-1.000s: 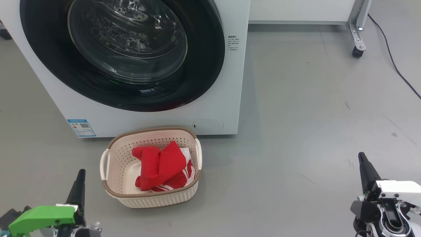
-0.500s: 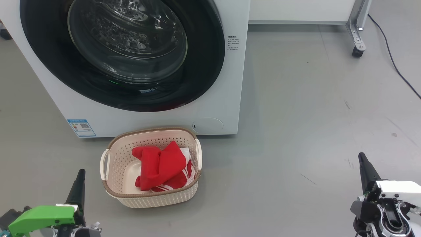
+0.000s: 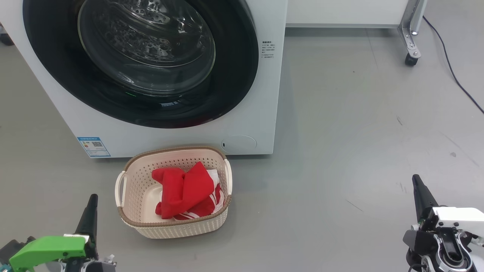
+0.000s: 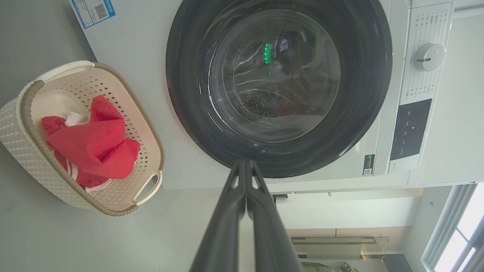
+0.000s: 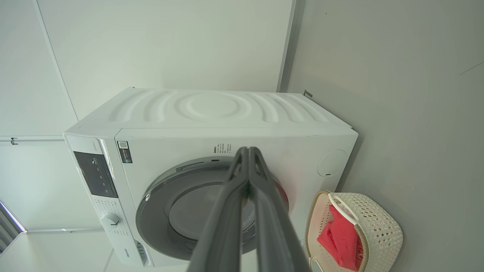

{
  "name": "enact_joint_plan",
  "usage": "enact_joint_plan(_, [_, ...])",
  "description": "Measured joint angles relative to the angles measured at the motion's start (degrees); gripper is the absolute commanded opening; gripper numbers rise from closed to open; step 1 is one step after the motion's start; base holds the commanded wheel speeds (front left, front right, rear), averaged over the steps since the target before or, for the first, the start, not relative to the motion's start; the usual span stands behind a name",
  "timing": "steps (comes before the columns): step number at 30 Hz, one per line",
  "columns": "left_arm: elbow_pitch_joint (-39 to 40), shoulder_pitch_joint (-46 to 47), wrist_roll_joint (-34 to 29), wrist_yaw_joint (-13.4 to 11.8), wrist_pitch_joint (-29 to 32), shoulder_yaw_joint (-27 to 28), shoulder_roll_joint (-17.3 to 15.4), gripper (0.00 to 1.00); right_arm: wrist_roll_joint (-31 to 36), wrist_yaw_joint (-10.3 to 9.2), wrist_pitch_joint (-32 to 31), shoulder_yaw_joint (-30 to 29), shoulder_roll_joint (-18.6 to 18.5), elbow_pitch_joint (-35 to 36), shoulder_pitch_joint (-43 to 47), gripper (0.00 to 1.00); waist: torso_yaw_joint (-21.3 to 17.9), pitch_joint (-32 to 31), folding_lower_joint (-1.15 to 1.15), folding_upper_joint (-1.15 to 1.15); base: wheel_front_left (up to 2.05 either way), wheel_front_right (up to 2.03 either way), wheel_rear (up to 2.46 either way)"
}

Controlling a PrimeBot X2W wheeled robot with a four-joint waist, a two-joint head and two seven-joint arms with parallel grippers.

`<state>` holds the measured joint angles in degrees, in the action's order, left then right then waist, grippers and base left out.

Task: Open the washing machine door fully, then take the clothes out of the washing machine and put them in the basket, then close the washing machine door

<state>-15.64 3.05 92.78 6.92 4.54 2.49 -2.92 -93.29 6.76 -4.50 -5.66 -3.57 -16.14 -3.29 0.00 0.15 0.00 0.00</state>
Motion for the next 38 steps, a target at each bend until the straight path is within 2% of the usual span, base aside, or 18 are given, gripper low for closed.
enact_joint_plan(38, [0.01,0.01,0.00,0.00,0.01,0.27,0.00,0.00,0.00,0.19,-0.26,-0.15,0.02,-0.01,-0.03,0.00,-0.01,0.01,0.00,0.00,0.00,0.00,0.00])
